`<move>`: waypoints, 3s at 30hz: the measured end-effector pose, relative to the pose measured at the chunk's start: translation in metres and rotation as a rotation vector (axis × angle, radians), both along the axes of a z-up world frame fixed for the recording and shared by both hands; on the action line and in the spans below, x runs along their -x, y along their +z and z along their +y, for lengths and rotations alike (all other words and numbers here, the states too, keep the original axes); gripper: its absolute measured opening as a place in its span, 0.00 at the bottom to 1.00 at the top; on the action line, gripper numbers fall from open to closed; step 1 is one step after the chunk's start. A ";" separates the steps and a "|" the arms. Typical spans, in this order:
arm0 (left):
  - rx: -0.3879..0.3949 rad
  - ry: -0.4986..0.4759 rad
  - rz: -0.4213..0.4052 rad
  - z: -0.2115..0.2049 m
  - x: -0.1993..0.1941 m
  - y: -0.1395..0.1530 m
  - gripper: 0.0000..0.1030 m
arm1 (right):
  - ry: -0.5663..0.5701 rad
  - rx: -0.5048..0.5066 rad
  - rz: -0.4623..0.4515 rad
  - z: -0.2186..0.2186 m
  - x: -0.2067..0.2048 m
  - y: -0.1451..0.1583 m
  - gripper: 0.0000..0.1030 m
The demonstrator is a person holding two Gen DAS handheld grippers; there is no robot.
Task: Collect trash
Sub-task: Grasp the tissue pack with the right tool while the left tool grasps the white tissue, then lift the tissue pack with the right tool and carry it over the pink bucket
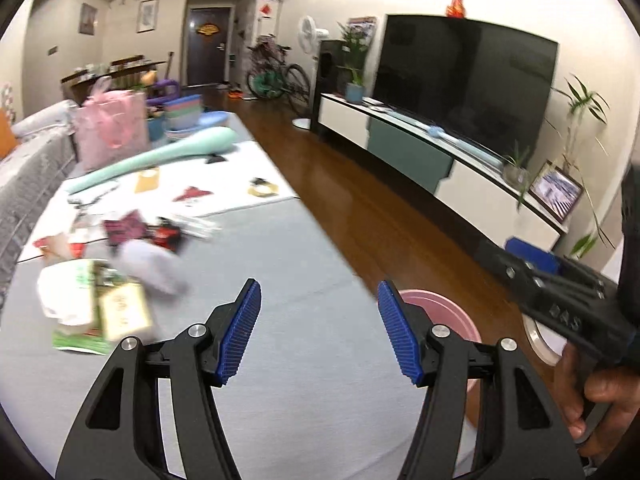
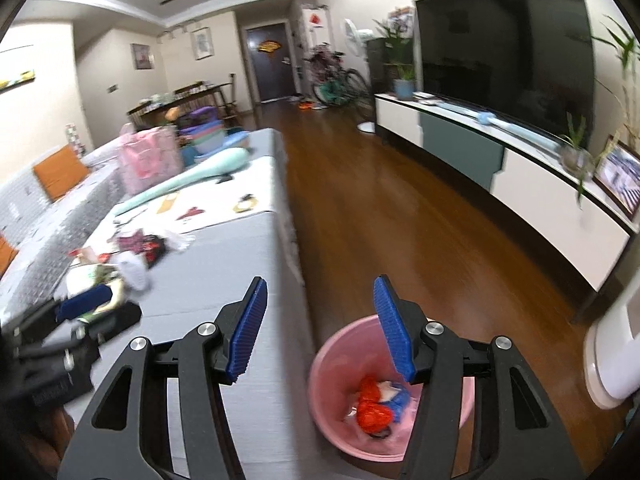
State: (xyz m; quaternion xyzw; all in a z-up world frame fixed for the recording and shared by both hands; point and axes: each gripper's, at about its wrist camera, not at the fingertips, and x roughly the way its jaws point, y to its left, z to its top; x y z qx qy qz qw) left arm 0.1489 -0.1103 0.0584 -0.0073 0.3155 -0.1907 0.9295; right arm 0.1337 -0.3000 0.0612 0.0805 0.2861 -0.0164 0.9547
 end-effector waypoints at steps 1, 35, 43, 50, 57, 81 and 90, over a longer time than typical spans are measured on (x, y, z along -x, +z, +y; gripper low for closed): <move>-0.006 0.016 -0.004 0.011 -0.002 0.002 0.58 | 0.017 0.003 -0.006 0.009 0.000 0.001 0.52; 0.088 0.212 0.166 0.257 -0.093 -0.072 0.52 | 0.394 0.038 0.141 0.277 -0.102 -0.058 0.58; 0.116 0.188 0.192 0.254 -0.103 -0.078 0.43 | 0.394 0.076 0.218 0.293 -0.120 -0.082 0.60; 0.115 0.190 0.201 0.253 -0.105 -0.078 0.24 | 0.394 0.098 0.249 0.297 -0.127 -0.092 0.60; 0.106 0.187 0.165 0.252 -0.100 -0.067 0.14 | 0.394 0.103 0.262 0.298 -0.129 -0.093 0.57; -0.011 0.181 0.018 0.222 -0.058 -0.024 0.06 | 0.371 0.077 0.100 0.239 -0.076 -0.032 0.51; -0.083 0.178 -0.070 0.169 -0.027 -0.005 0.06 | 0.315 0.083 0.050 0.188 -0.046 -0.013 0.51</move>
